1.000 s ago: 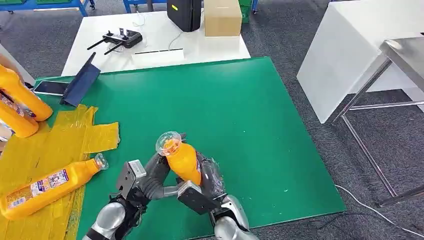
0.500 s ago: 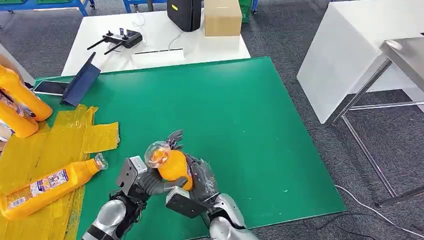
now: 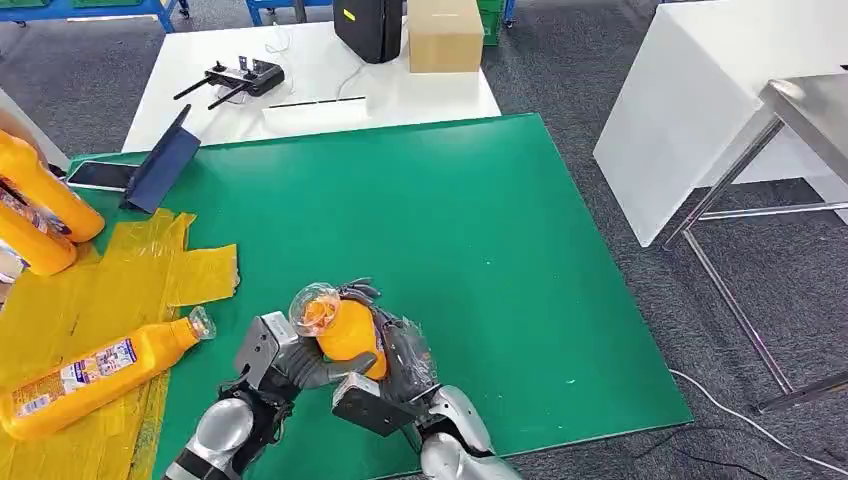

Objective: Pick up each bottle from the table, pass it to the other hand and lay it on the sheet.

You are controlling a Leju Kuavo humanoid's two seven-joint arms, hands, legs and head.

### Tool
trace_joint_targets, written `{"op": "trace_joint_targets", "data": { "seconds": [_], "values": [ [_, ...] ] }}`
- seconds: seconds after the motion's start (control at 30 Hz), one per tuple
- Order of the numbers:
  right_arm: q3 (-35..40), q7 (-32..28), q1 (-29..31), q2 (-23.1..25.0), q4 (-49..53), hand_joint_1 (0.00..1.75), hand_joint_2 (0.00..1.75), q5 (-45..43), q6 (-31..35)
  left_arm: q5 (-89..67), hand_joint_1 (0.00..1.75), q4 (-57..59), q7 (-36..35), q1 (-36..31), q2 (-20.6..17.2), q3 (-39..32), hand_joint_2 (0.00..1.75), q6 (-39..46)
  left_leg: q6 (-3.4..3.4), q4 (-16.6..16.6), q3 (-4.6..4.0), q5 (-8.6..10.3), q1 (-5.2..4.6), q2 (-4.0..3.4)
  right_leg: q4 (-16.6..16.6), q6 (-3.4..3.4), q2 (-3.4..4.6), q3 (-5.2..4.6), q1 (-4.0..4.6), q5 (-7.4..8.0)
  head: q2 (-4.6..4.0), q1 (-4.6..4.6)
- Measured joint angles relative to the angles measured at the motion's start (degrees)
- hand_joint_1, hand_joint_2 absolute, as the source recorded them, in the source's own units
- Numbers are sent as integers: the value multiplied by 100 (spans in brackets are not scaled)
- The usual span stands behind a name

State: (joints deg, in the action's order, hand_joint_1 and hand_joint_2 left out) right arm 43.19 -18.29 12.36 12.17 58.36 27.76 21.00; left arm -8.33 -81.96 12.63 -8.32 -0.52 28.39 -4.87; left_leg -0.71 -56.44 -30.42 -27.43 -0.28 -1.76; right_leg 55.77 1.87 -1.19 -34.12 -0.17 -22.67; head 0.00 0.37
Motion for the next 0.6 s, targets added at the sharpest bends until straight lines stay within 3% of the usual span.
{"op": "trace_joint_targets", "data": {
  "seconds": [0.23, 0.27, 0.4, 0.43, 0.47, 0.6],
  "values": [
    [0, 15, -2, -2, 9, 175, 175, 0, 48, 33, 175, 0, 33, -3, 0, 0, 175, 20, 0, 0, 0, 0, 0, 0, 0, 0, 0, 0, 0, 0, 0, 0],
    [0, 15, -3, -2, 9, 159, 175, 0, 70, 42, 175, 0, 44, -4, 0, 0, 175, 24, 0, 0, 0, 0, 0, 0, 0, 0, 0, 0, 0, 0, 0, 0],
    [0, 17, -3, -2, 31, 159, 175, -13, 170, 140, 175, 0, 85, 2, 2, 0, 175, 39, 0, 0, 0, 0, 0, 0, 0, 0, 0, 0, 0, 0, 0, 0],
    [0, 15, -5, -2, 39, 16, 175, -18, 199, 155, 175, 0, 96, 2, 4, 0, 175, 42, 0, 0, 0, 0, 0, 0, 0, 0, 0, 0, -1, 0, 0, 0],
    [0, 11, -6, -2, 44, 0, 175, -24, 225, 173, 175, 0, 101, 2, 9, 0, 175, 42, 0, 0, 0, 0, 0, 0, 0, 0, 0, 1, -1, 0, 0, 0],
    [0, -31, -51, 0, 88, 0, 175, -63, 293, 179, 175, -2, 120, -3, 22, 0, 175, 52, 0, 0, 0, 0, 0, 1, 0, 0, 0, 0, 0, 0, 0, -2]
  ]
}}
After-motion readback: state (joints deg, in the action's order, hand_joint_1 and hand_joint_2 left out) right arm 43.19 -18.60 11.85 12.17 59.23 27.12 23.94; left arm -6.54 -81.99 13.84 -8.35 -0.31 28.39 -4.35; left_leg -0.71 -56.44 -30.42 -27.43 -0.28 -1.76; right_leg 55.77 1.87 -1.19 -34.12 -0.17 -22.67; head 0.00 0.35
